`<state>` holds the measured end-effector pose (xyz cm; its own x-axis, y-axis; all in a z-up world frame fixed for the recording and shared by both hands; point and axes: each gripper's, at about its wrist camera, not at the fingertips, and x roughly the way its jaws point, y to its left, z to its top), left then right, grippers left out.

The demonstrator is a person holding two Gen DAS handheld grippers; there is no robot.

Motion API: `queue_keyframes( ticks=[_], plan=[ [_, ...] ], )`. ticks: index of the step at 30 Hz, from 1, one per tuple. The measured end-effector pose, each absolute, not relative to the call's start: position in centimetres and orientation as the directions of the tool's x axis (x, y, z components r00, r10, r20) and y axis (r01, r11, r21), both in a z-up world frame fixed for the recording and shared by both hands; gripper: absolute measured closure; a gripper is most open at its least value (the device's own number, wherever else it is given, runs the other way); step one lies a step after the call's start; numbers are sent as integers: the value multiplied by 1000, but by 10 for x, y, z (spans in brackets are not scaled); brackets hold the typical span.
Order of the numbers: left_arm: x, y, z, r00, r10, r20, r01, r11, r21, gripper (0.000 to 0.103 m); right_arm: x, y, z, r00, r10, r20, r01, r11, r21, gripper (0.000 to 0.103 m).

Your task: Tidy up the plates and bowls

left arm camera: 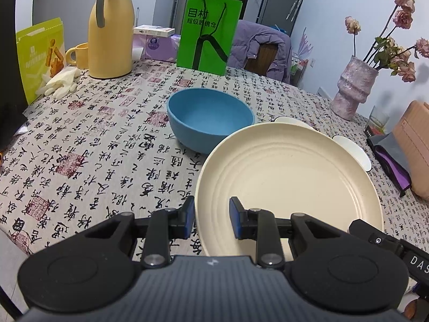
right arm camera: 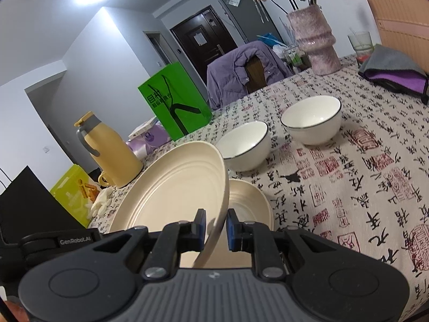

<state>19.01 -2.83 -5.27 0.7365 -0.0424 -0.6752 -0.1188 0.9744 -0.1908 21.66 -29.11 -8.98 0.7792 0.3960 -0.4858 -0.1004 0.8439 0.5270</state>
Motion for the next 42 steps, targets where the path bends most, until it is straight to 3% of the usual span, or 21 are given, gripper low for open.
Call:
queue_keyframes(
  ticks=[17,42],
  plan=[
    [206,-26,-82,711,-37,-703,-128,975,-181,76,235,-286,-122,740,395,-545,-67,849,523,88],
    [218,-32,-94,724,-18,-690,-99,987,-130,76,246,-266,-130,746,302,-594,-83,927,367,87]
  ],
)
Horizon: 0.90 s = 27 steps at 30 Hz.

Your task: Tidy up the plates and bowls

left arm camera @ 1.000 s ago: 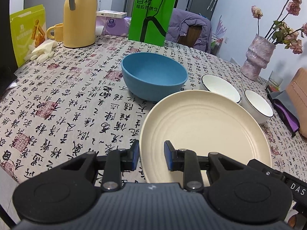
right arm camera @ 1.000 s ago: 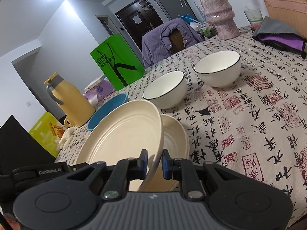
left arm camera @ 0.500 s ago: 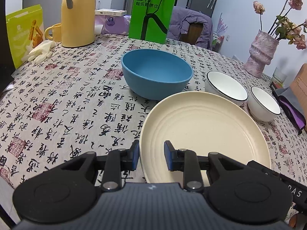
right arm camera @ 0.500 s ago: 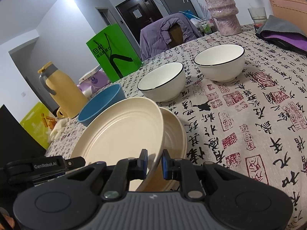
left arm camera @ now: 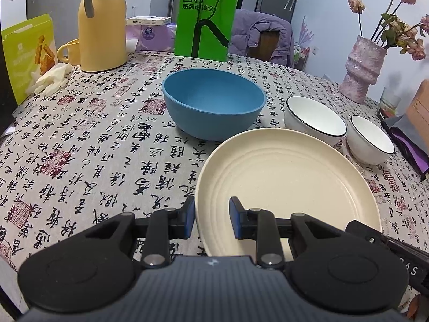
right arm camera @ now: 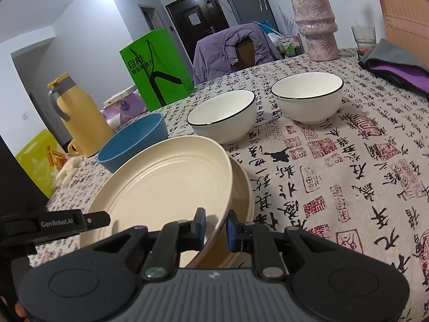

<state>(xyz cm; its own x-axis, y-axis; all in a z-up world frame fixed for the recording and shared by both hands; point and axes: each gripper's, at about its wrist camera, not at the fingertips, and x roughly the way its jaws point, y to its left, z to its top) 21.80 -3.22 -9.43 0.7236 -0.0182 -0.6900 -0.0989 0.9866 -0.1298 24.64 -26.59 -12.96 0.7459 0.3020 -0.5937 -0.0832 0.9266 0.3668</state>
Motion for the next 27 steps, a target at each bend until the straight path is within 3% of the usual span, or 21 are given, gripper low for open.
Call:
queue_keyframes(
  ticks=[27],
  plan=[
    [218,-27,-97,719,-61,-692,-78,983,-167,76,244,-265,-126,744,294,-600,-90,934,346,87]
  ],
)
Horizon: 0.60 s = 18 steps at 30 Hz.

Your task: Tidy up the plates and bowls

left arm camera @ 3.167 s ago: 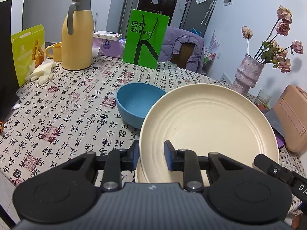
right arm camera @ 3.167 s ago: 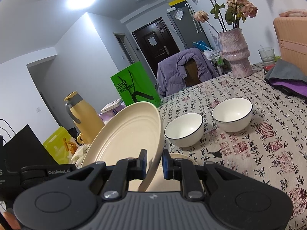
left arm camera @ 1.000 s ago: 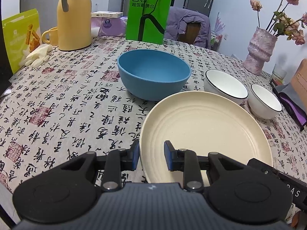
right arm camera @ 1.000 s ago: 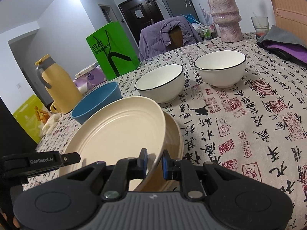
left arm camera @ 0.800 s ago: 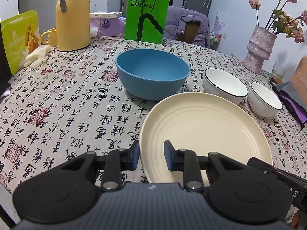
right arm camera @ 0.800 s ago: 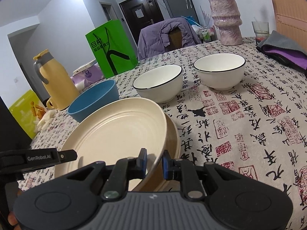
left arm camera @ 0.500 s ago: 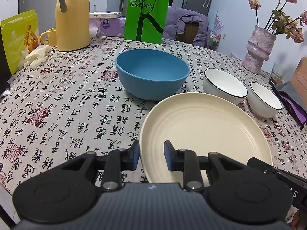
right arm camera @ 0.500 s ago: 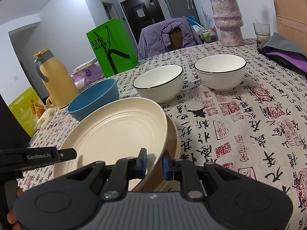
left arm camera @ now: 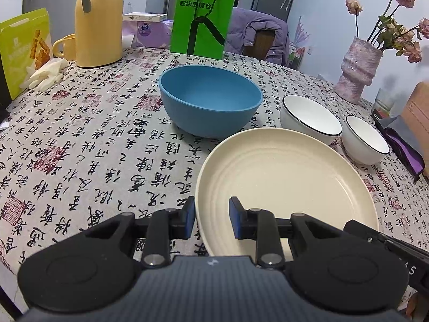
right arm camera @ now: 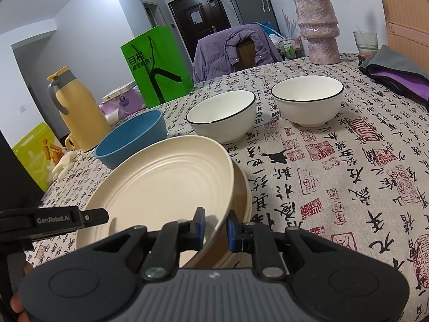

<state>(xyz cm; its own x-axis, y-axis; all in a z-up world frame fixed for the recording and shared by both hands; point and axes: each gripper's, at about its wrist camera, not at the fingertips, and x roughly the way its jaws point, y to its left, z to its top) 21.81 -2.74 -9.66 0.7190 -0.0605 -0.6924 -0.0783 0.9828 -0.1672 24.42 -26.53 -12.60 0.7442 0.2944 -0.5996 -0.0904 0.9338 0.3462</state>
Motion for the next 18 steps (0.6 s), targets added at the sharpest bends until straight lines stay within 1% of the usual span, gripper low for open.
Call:
queue_keyframes(
  ticks=[5,6,8,11,18],
  plan=[
    [220,-31,-98,724,-46,-688,-77,986,-147,77,245,-266,-125,746,290,-600,-89,935,342,86],
    [220,-32,-99,721,-37,-692,-82,987,-138,82,246,-267,-125,745,291,-600,-88,935,344,86],
    [223,-33,-100,711,-18,-703,-94,988,-120,87,247,-271,-124,745,297,-598,-86,931,355,86],
    [223,-32,-100,715,-10,-699,-101,988,-118,91,248,-278,-121,752,299,-587,-80,926,368,86],
    [224,-29,-100,713,-19,-700,-101,986,-129,92,252,-281,-116,758,257,-599,-66,945,322,87]
  ],
)
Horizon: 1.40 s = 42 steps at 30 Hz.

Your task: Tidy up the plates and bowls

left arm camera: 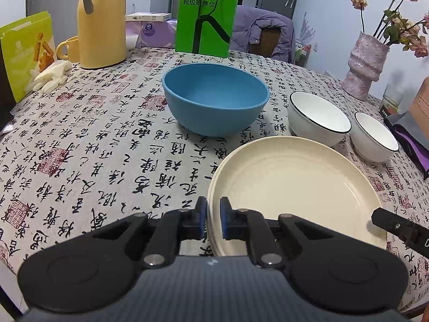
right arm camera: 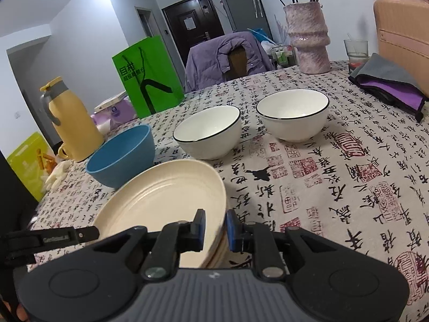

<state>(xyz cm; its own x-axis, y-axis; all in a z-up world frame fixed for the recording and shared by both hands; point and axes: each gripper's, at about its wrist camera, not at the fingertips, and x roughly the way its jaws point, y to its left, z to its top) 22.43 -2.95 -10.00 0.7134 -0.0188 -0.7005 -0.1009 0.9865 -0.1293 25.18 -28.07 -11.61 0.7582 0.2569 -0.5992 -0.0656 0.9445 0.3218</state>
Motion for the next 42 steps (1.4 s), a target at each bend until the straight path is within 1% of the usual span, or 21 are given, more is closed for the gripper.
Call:
queue_keyframes(
  ticks=[5,9,16,23,24,25,26,27,28,29,31,33,34,35,36,38,40,42],
  plan=[
    [225,-26,-100,712,-41,-701,-96,983,-155,91,252,-279,-117,759,251,-601,-69,949,309,90],
    [225,-26,-100,712,-43,-701,-94,983,-156,91,251,-279,-119,759,234,-607,-69,957,282,96],
    [225,-25,-98,711,-50,-701,-96,981,-168,91,250,-273,-118,759,213,-616,-81,969,235,95],
    [224,-22,-97,712,-69,-699,-94,977,-192,89,250,-277,-118,755,230,-614,-80,962,262,95],
    [222,-20,-95,716,-74,-694,-92,976,-199,88,250,-279,-117,754,239,-611,-82,958,274,92],
    [221,-19,-94,722,-81,-687,-86,975,-206,87,249,-280,-116,756,247,-606,-83,955,286,91],
    [219,-18,-92,729,-87,-678,-82,974,-213,81,248,-282,-115,761,252,-597,-85,952,294,91],
    [218,-16,-89,738,-93,-668,-76,972,-221,72,246,-283,-113,767,255,-588,-87,951,298,90],
    [216,-15,-87,748,-97,-656,-71,972,-225,67,244,-283,-112,773,258,-580,-90,949,302,89],
    [213,-15,-85,759,-97,-644,-67,972,-226,60,243,-284,-110,778,264,-571,-96,947,307,85],
    [208,-14,-79,782,-93,-616,-56,974,-219,54,239,-285,-106,789,275,-549,-109,943,315,75],
    [203,-14,-75,798,-94,-595,-44,976,-213,41,235,-284,-103,798,284,-532,-120,939,321,58],
    [200,-13,-73,806,-94,-584,-40,976,-212,37,234,-284,-102,802,287,-524,-124,938,324,54],
    [198,-12,-71,814,-92,-573,-38,977,-211,29,233,-284,-101,804,288,-520,-125,937,326,45],
    [196,-11,-70,820,-91,-565,-35,977,-209,24,232,-284,-101,806,290,-515,-127,936,328,37],
    [191,-8,-67,834,-93,-545,-28,977,-209,19,230,-284,-100,810,294,-507,-131,934,333,29],
    [188,-5,-64,842,-98,-531,-21,977,-214,14,229,-283,-99,811,295,-505,-129,933,336,25],
    [184,-3,-62,851,-104,-515,-14,976,-220,5,229,-283,-99,813,294,-503,-128,932,338,18]
  ],
)
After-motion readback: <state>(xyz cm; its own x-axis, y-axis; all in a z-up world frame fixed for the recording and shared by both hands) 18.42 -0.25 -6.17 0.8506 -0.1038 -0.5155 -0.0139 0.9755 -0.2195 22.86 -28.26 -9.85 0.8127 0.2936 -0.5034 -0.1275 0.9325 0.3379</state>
